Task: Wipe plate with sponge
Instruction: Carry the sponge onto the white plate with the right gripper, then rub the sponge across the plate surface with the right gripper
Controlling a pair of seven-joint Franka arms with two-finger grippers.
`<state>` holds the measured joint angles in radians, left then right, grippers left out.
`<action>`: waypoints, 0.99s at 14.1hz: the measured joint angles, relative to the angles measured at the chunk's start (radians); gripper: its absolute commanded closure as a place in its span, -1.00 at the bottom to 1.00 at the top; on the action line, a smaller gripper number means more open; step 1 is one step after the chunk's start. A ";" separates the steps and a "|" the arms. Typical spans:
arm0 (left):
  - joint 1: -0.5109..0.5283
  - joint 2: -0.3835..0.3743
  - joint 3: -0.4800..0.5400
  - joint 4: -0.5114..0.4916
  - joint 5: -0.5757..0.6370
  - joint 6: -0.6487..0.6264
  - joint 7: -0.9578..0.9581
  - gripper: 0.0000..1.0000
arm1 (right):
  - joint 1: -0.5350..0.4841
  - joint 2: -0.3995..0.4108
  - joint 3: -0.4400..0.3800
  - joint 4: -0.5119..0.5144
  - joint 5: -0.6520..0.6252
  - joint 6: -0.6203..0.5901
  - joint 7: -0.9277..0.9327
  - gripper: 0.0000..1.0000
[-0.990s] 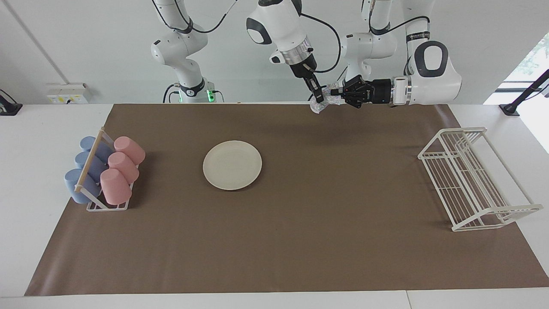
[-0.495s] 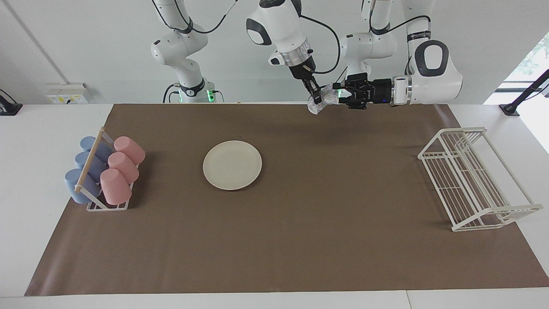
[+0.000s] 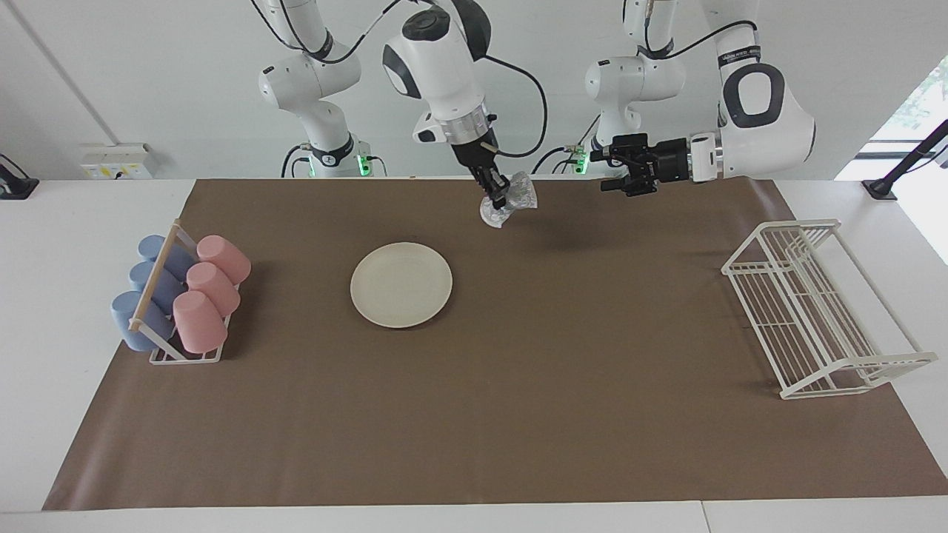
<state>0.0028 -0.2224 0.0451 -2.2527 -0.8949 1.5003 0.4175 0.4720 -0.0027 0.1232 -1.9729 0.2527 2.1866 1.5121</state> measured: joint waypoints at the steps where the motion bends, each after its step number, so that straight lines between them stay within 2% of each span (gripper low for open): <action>1: 0.011 0.000 0.001 0.010 0.048 0.016 -0.001 -1.00 | -0.036 0.004 -0.001 -0.034 0.000 0.005 -0.054 1.00; 3: 0.038 0.000 0.002 0.033 0.106 0.052 -0.004 -1.00 | -0.093 0.022 -0.002 -0.122 0.000 0.075 -0.129 1.00; 6: 0.073 0.000 0.004 0.076 0.207 0.068 -0.030 -1.00 | -0.124 0.051 -0.001 -0.276 0.000 0.259 -0.164 1.00; 11: 0.083 0.000 0.000 0.102 0.377 0.126 -0.062 -1.00 | -0.143 0.053 0.000 -0.359 0.000 0.287 -0.167 1.00; 14: 0.081 0.000 -0.011 0.122 0.415 0.158 -0.106 -1.00 | -0.146 0.060 0.000 -0.385 0.000 0.289 -0.202 1.00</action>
<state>0.0835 -0.2226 0.0338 -2.1308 -0.4796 1.6586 0.3117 0.3256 0.0577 0.1236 -2.3574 0.2526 2.4761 1.3102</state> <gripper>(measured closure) 0.000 0.930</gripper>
